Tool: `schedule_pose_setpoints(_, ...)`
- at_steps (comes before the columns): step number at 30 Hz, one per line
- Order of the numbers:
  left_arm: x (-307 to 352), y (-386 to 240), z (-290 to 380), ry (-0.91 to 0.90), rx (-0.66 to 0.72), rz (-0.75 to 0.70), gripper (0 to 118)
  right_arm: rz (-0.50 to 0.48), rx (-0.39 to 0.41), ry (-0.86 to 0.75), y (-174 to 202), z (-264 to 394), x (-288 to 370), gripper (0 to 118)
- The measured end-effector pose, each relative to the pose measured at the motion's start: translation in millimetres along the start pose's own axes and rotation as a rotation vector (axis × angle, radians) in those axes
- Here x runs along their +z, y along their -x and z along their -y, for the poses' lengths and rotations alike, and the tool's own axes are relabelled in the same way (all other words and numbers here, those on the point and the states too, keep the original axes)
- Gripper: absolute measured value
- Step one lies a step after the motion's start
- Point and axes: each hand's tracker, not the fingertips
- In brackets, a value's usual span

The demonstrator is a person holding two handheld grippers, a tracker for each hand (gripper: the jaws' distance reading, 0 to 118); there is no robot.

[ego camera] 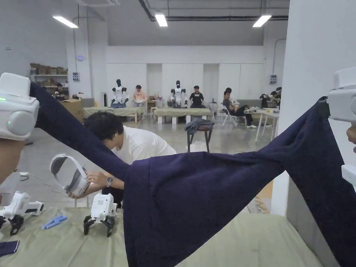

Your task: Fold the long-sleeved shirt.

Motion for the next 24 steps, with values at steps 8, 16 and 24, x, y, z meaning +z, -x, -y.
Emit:
schedule_pose_setpoints(8, -58.1, -15.7, -86.1, -0.055, -0.011, -0.093, 9, 0.097, 0.013, -0.039, -1.1, -88.0, -56.7, 2)
schedule_pose_setpoints(16, -84.8, -42.3, -136.7, -0.128, -0.014, -0.124, 9, 0.124, 0.026, -0.093, 14.8, -135.4, -106.9, 2)
schedule_pose_setpoints(24, -120.8, -58.8, -147.6, -0.13, 0.018, -0.164, 9, 0.149, 0.074, -0.1, 34.1, -137.6, -132.3, 2)
